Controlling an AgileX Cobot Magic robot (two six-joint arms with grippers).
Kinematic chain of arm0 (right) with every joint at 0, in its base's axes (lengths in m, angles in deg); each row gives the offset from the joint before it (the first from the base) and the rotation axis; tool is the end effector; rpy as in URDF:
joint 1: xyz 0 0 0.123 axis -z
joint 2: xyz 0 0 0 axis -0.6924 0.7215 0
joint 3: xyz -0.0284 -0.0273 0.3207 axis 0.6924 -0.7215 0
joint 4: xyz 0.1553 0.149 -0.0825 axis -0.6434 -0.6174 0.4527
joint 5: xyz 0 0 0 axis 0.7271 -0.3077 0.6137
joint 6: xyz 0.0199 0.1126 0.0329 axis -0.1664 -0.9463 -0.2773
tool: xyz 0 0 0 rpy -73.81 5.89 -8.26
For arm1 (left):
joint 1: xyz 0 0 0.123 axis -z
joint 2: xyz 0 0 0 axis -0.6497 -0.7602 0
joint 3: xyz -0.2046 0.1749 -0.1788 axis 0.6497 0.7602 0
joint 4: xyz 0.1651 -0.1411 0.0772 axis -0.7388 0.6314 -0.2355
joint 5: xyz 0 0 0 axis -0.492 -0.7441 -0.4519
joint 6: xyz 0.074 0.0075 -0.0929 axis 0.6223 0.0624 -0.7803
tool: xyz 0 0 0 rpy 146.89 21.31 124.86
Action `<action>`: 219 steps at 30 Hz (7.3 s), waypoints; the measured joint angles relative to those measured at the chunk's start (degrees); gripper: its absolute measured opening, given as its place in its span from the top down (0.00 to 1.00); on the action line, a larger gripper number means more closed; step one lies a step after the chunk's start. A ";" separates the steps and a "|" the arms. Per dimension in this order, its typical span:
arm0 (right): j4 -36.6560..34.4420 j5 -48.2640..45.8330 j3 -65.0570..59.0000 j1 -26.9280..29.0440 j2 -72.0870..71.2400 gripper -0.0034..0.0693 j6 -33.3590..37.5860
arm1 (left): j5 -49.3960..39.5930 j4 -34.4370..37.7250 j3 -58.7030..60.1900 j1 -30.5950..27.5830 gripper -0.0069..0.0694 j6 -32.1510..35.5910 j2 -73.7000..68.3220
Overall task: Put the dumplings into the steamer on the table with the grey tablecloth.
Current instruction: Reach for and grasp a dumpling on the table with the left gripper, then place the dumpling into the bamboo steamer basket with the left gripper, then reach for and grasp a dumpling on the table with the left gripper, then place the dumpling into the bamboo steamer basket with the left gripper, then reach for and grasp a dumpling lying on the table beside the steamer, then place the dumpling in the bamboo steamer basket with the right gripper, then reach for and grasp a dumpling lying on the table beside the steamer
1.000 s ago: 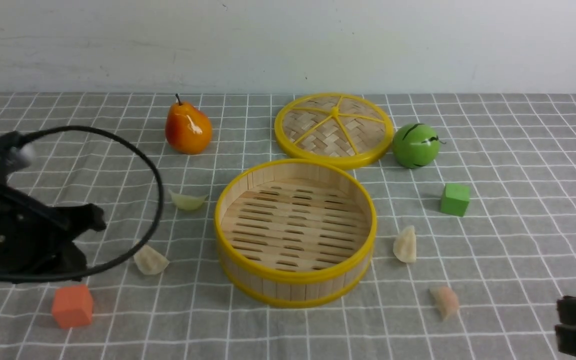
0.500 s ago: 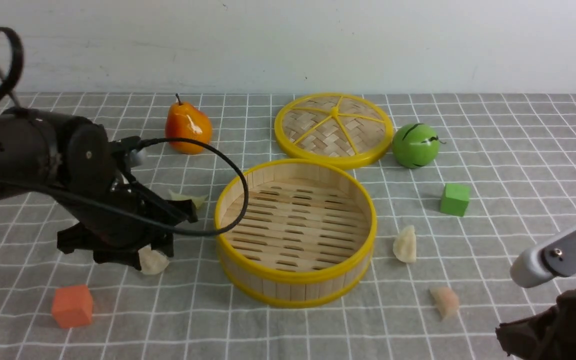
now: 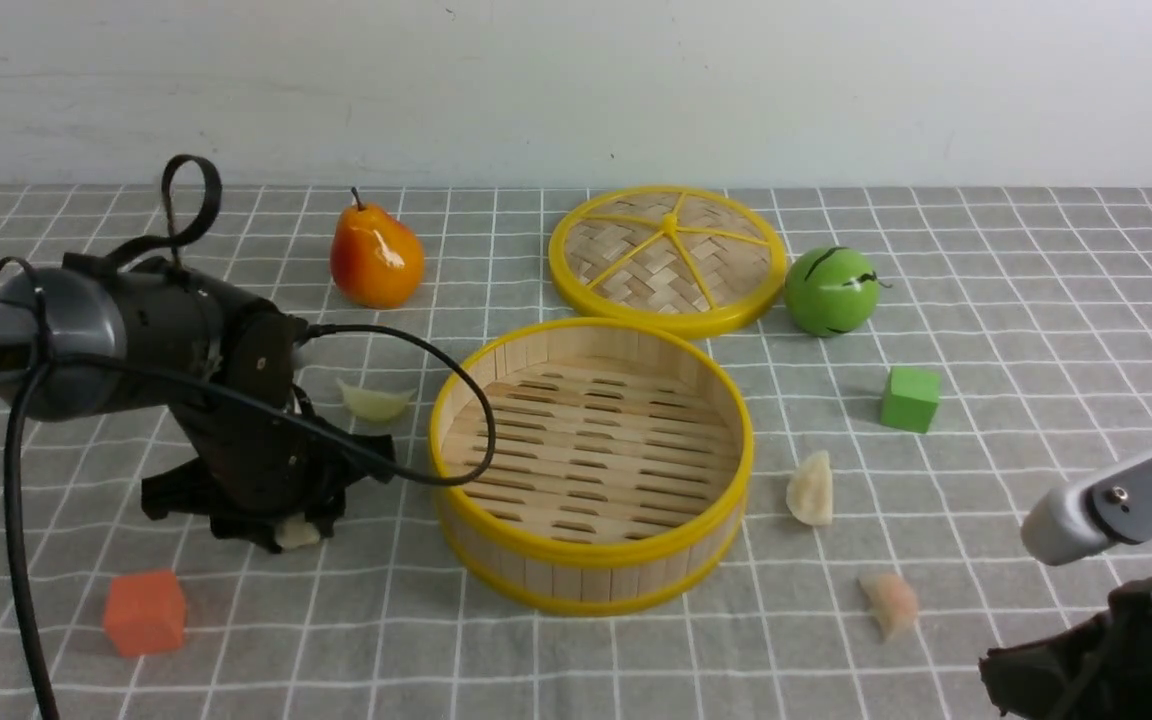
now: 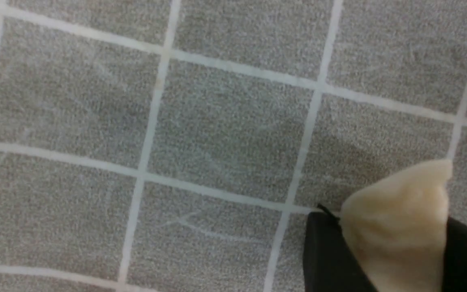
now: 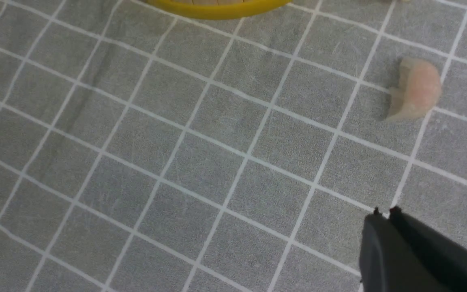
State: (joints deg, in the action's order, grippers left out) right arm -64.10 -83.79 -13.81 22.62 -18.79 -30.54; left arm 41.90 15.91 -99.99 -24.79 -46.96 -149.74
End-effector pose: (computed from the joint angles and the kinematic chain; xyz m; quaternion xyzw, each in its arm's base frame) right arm 0.1405 0.0757 0.2623 -0.1630 0.9184 0.1551 0.3256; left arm 0.3715 -0.0903 0.1861 -0.1234 0.9754 -0.0134 0.1821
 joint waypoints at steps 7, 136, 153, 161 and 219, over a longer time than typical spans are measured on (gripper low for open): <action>-0.12 -0.37 0.02 0.00 0.00 0.92 0.22 | -0.07 3.53 0.00 0.05 0.53 3.61 6.98; -0.85 3.15 0.08 -0.02 2.64 0.65 -4.00 | -36.84 16.90 -40.11 11.53 0.44 23.85 19.71; 5.36 6.80 28.11 0.21 36.98 0.39 -5.83 | -20.21 -1.87 21.66 11.53 0.93 22.80 65.00; 5.64 6.65 35.70 5.77 46.55 0.39 -12.49 | -10.10 -2.58 40.17 11.53 0.93 22.37 79.19; 11.05 -30.21 49.98 6.71 49.55 0.33 -8.20 | 4.93 -1.57 47.09 11.53 0.92 22.26 87.89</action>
State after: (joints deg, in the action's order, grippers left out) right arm -53.05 -114.00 36.17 29.33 30.77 -38.74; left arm 46.83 14.34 -52.91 -13.26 -24.70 -61.86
